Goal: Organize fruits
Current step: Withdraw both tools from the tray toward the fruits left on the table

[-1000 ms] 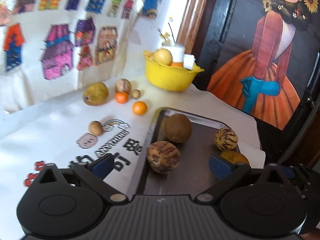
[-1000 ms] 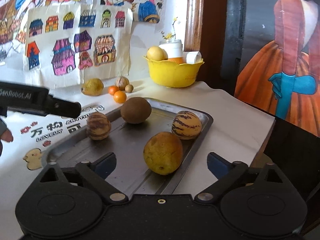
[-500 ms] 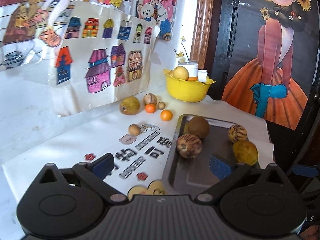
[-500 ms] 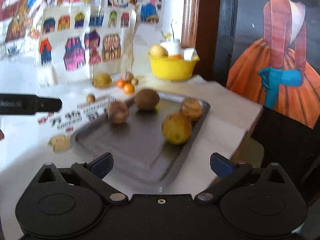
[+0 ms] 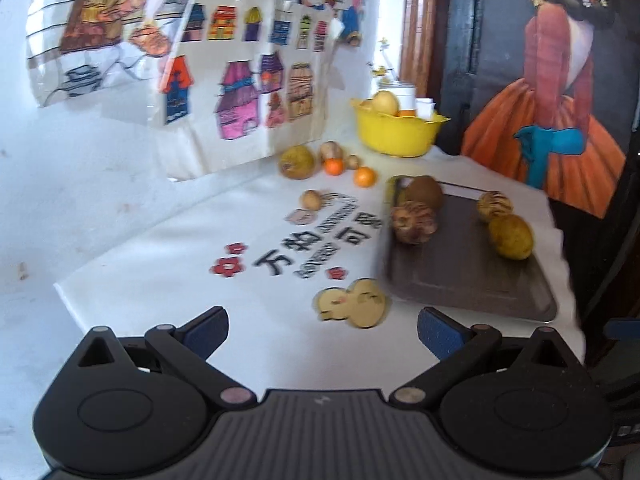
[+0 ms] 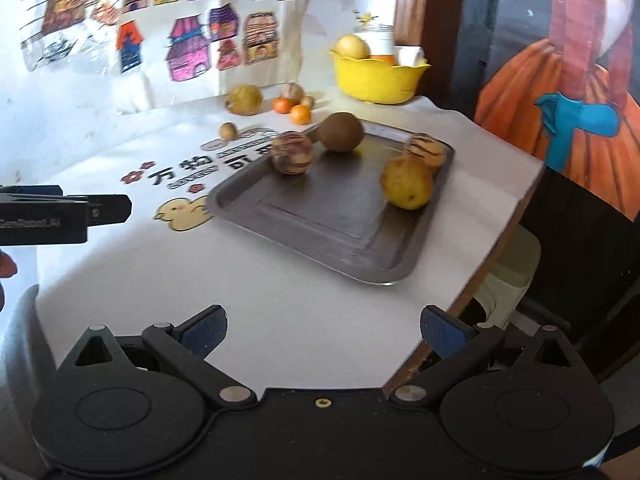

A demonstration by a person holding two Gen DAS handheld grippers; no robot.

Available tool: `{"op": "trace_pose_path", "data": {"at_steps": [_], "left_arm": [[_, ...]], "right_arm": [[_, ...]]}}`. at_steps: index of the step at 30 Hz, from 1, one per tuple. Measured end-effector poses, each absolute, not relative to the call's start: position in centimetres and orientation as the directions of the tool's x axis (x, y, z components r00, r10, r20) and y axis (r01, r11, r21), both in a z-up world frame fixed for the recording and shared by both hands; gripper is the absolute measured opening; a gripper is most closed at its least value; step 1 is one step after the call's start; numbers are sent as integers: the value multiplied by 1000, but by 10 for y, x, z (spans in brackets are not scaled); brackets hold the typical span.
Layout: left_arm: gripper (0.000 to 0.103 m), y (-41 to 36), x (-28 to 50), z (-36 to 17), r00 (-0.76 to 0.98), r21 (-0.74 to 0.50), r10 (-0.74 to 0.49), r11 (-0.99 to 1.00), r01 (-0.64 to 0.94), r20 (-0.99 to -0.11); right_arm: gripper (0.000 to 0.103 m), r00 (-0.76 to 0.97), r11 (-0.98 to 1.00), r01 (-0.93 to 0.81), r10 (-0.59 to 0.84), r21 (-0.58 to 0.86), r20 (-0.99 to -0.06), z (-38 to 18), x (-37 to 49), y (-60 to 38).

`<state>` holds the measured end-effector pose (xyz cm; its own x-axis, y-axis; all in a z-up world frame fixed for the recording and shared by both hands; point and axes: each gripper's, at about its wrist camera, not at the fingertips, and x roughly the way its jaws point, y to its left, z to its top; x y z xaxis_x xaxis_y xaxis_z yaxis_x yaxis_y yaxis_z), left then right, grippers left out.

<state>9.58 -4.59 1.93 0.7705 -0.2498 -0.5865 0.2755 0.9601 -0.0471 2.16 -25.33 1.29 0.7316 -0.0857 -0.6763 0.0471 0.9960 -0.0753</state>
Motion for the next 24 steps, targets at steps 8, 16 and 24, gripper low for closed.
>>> {"op": "trace_pose_path", "data": {"at_steps": [8,16,24], "left_arm": [[103,-19,110,26,783,-20,-180,978,209,-596],[103,-10,137,29,771,22,-123,984,175,-625],[103,-9,175,30,773,20,-110,988,156,-625]], "right_arm": [[103,730,998,-26,-17,-52,-684,28,42,-232],[103,751,995,-101,66,-16,-657,42,64,-224],[103,780,989,-146,133,29,-612,57,96,-236]]}}
